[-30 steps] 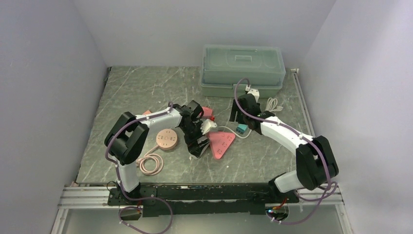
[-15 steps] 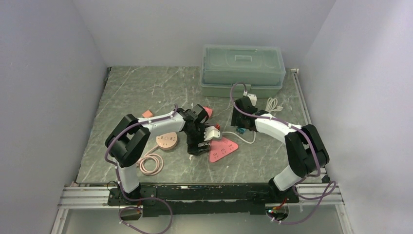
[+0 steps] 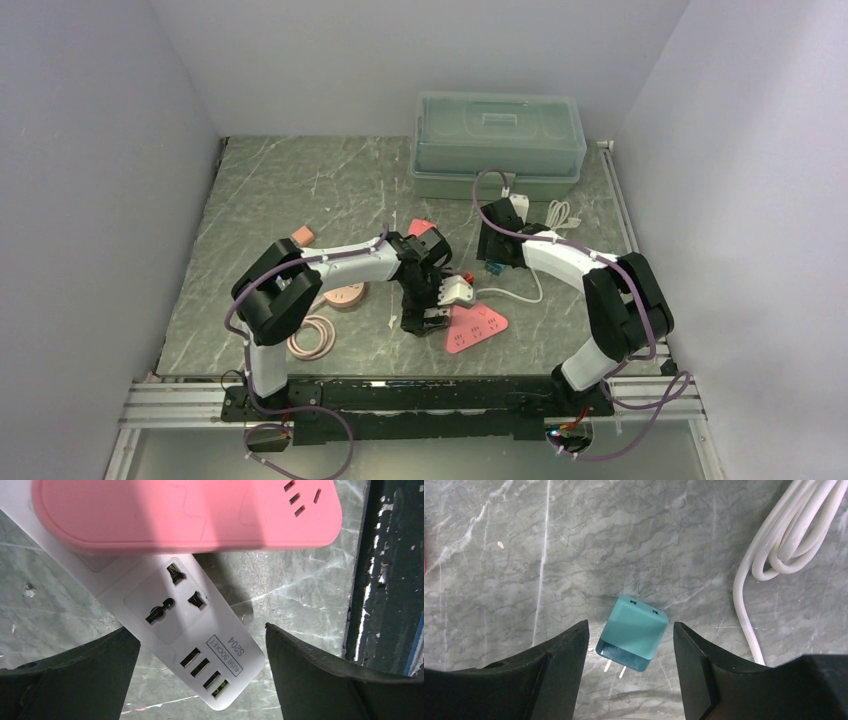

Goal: Insert the plug
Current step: Move the socket to the center of the board.

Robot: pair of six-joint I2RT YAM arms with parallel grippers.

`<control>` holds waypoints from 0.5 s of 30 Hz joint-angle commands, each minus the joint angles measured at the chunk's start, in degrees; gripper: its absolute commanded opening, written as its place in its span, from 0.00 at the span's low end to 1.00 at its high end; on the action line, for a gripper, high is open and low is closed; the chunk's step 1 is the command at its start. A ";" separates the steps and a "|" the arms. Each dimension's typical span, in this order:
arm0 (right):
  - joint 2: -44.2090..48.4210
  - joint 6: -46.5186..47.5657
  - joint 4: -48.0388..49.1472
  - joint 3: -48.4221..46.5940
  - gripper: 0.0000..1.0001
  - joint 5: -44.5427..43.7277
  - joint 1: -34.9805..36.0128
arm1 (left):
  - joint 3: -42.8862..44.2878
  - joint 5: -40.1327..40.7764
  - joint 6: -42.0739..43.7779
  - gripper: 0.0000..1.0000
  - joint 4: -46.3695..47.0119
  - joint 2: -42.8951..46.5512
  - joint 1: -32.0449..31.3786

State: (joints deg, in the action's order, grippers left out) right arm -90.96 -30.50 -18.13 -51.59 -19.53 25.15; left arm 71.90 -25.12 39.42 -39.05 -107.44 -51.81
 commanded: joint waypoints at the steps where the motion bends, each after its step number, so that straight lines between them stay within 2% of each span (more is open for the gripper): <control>1: 0.67 -0.92 -1.46 -1.40 0.66 -2.29 -0.19 | 3.06 -1.55 -1.75 1.00 -1.87 0.77 -0.13; 5: -0.62 -1.18 -1.20 -1.59 0.64 -2.27 -0.10 | 4.52 -0.32 -3.18 1.00 -2.76 3.70 0.21; 9: -2.30 -1.64 -0.30 -1.96 0.56 -1.82 -0.10 | 7.15 2.68 -4.32 1.00 -4.88 6.78 0.72; 15: -4.82 -1.61 0.83 -2.98 0.46 -0.33 -0.10 | 11.95 11.25 -5.89 1.00 -8.09 11.11 3.34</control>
State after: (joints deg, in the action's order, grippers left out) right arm -93.84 -31.59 -18.74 -52.69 -20.56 25.15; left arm 79.35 -19.84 35.05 -44.53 -101.51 -50.48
